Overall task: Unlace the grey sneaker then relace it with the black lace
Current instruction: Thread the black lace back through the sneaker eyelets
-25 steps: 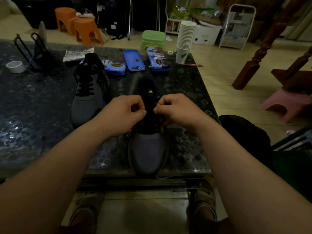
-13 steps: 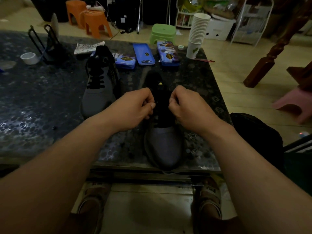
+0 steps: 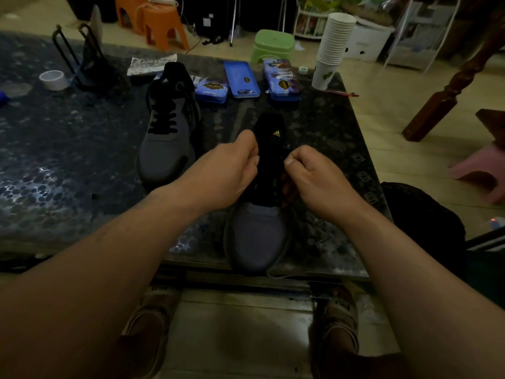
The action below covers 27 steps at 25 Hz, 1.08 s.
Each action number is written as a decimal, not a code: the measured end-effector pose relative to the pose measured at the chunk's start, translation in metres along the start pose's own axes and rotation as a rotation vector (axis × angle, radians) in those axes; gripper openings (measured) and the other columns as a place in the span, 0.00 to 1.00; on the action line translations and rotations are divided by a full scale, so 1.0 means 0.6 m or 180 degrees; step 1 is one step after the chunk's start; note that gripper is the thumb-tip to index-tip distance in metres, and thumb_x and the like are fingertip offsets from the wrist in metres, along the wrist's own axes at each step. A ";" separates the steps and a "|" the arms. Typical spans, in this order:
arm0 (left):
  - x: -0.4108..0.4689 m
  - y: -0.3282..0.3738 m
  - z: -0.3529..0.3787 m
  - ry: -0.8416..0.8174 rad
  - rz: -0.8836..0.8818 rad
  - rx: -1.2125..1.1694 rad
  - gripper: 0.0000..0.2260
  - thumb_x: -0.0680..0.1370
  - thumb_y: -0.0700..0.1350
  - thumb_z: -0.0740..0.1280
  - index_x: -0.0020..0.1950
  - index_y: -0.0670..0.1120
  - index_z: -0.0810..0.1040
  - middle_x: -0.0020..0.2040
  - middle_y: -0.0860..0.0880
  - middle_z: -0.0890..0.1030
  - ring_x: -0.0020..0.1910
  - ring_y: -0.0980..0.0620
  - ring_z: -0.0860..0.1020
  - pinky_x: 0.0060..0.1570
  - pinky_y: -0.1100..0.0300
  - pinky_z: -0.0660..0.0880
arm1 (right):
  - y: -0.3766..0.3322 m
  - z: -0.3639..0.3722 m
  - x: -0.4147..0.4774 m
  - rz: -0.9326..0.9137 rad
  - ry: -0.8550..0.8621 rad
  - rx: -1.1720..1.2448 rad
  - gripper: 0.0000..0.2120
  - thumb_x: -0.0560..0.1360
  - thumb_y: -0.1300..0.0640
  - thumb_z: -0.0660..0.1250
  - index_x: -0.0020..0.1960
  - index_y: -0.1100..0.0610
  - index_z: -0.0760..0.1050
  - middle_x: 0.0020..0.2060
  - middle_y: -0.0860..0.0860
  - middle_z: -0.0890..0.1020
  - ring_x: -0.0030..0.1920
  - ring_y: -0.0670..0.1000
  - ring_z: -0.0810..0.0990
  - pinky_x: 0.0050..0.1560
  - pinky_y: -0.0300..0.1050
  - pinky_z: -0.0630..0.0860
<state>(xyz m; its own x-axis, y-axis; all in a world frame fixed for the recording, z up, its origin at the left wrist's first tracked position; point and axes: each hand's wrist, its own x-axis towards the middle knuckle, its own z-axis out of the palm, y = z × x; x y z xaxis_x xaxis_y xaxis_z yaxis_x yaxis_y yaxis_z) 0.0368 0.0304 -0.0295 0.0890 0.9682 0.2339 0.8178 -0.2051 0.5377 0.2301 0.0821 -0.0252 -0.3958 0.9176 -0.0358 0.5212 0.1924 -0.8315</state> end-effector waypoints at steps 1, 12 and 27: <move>0.000 -0.004 -0.003 -0.0069 -0.0090 -0.0105 0.05 0.84 0.48 0.63 0.52 0.47 0.69 0.38 0.52 0.77 0.36 0.52 0.77 0.35 0.54 0.69 | 0.002 -0.005 -0.002 0.0095 -0.0117 0.0229 0.10 0.85 0.54 0.60 0.52 0.60 0.76 0.43 0.56 0.84 0.38 0.51 0.85 0.36 0.45 0.81; 0.000 -0.012 -0.003 -0.0022 -0.0029 -0.0430 0.08 0.82 0.47 0.68 0.45 0.50 0.72 0.36 0.54 0.75 0.35 0.55 0.72 0.39 0.52 0.73 | 0.013 -0.002 0.002 -0.0300 0.0087 -0.0037 0.06 0.79 0.54 0.70 0.45 0.53 0.79 0.40 0.54 0.83 0.44 0.57 0.82 0.50 0.62 0.81; -0.001 -0.010 0.007 -0.0033 -0.0122 -0.0504 0.09 0.82 0.51 0.69 0.43 0.54 0.72 0.37 0.54 0.76 0.36 0.56 0.74 0.40 0.51 0.75 | 0.015 -0.013 0.001 -0.0470 -0.0187 -0.0180 0.07 0.80 0.52 0.71 0.46 0.53 0.76 0.41 0.55 0.82 0.46 0.59 0.82 0.51 0.63 0.80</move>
<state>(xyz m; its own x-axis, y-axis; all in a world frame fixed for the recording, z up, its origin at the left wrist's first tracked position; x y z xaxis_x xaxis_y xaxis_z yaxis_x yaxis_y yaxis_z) 0.0340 0.0319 -0.0361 0.0660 0.9770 0.2029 0.7209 -0.1873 0.6673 0.2407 0.0871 -0.0285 -0.5140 0.8563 0.0506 0.4953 0.3445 -0.7975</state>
